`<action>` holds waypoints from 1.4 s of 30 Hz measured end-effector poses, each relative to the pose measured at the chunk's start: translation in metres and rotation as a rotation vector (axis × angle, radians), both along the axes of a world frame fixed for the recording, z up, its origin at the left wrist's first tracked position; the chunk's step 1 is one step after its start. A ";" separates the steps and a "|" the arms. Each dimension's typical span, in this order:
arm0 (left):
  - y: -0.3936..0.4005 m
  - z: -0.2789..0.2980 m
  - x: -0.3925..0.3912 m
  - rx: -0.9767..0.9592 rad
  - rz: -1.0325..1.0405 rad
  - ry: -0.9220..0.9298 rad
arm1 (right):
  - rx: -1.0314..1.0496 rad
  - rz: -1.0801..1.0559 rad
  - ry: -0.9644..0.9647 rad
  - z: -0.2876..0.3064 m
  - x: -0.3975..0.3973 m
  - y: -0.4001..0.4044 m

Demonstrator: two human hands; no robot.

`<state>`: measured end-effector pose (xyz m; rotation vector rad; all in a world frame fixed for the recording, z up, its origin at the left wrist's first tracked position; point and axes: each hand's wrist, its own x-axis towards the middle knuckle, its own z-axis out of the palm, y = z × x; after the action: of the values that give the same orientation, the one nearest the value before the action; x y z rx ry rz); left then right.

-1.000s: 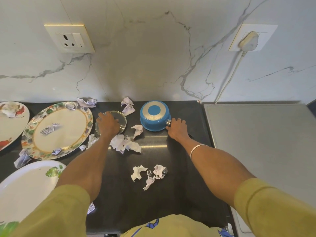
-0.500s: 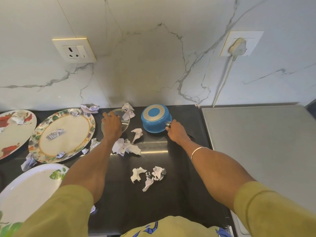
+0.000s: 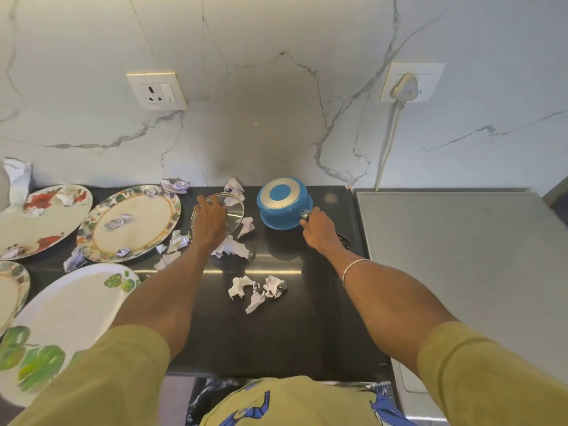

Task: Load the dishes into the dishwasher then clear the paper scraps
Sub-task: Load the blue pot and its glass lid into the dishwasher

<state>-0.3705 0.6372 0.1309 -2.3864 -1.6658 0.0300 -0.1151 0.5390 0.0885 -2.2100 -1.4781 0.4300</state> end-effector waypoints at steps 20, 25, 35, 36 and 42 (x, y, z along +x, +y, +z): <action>-0.118 -0.021 0.025 -0.104 -0.361 -0.168 | 0.050 -0.447 0.028 0.004 -0.023 -0.199; -0.155 -0.036 0.006 -0.104 -0.505 -0.016 | 0.005 -0.600 0.038 -0.002 -0.075 -0.272; -0.275 -0.040 0.011 -0.231 -0.712 -0.186 | -0.058 -0.889 0.069 -0.007 -0.146 -0.441; -0.287 -0.042 0.016 -0.239 -0.735 -0.212 | -0.056 -0.910 0.075 -0.005 -0.150 -0.456; -0.379 -0.048 0.044 -0.278 -0.877 -0.236 | -0.062 -1.036 0.069 -0.006 -0.166 -0.550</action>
<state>-0.3265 0.2584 0.0828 -3.2193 -0.5701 -0.1836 -0.2812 -0.0106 0.0822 -2.5965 -0.1531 0.1816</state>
